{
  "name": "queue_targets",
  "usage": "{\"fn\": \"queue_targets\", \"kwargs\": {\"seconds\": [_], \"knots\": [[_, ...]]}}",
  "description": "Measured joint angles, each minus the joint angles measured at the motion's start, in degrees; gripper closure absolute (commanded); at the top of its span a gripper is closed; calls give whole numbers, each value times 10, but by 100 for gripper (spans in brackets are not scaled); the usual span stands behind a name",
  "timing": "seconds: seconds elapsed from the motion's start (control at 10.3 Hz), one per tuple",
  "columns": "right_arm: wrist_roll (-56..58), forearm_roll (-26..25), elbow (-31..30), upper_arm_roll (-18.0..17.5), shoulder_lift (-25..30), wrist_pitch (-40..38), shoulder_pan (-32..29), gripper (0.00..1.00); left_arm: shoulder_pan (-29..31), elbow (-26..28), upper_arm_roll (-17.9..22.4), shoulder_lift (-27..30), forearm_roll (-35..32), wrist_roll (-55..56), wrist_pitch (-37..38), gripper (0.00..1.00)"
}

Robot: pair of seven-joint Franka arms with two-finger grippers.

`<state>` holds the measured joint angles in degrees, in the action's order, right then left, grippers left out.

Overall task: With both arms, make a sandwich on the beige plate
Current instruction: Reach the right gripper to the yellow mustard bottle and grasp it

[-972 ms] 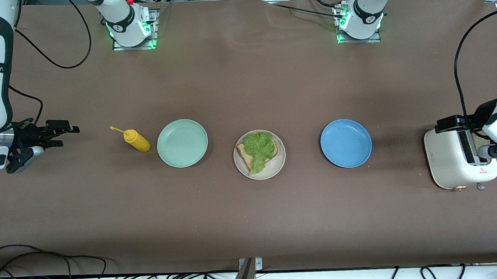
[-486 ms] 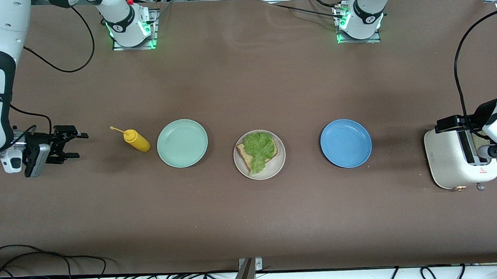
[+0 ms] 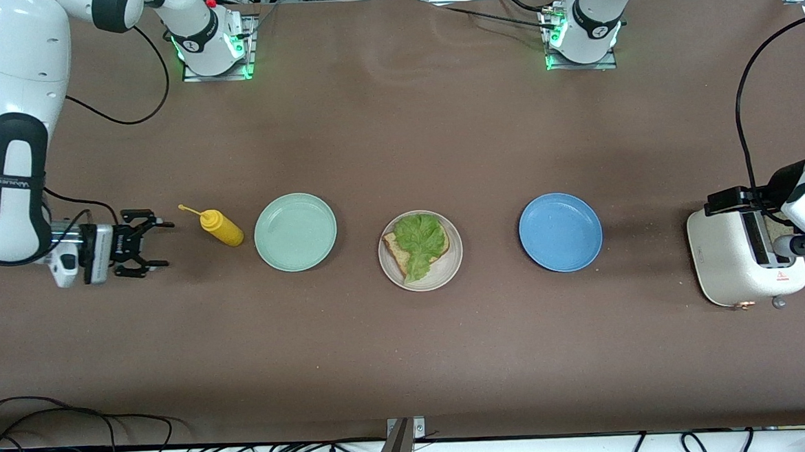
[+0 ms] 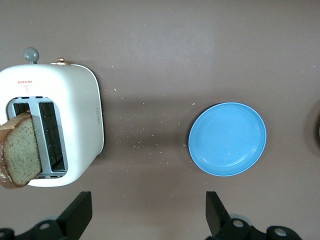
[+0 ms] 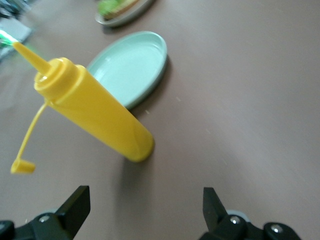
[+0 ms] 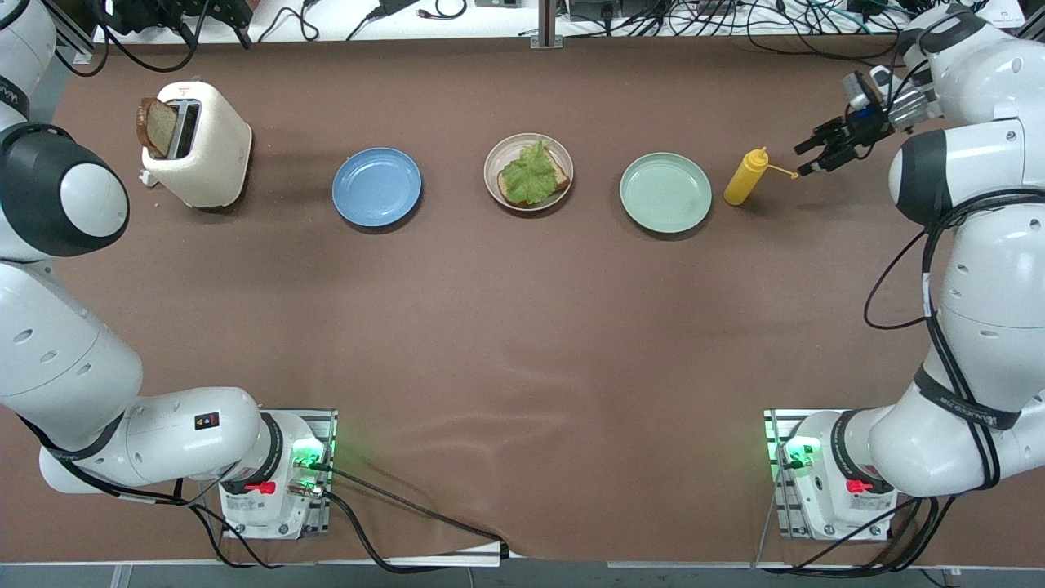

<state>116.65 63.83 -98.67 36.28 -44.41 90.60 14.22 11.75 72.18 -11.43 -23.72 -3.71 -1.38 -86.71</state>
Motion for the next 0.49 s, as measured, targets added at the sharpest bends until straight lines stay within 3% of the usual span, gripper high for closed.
{"fn": "queue_targets", "kwargs": {"seconds": [0.19, 0.49], "knots": [[69, 6, -2, -61, -2, -15, -53, 0, 0, 0, 0, 0, 0, 0, 0, 0], [146, 32, -3, -123, -16, -60, -113, 0, 0, 0, 0, 0, 0, 0, 0, 0]]}}
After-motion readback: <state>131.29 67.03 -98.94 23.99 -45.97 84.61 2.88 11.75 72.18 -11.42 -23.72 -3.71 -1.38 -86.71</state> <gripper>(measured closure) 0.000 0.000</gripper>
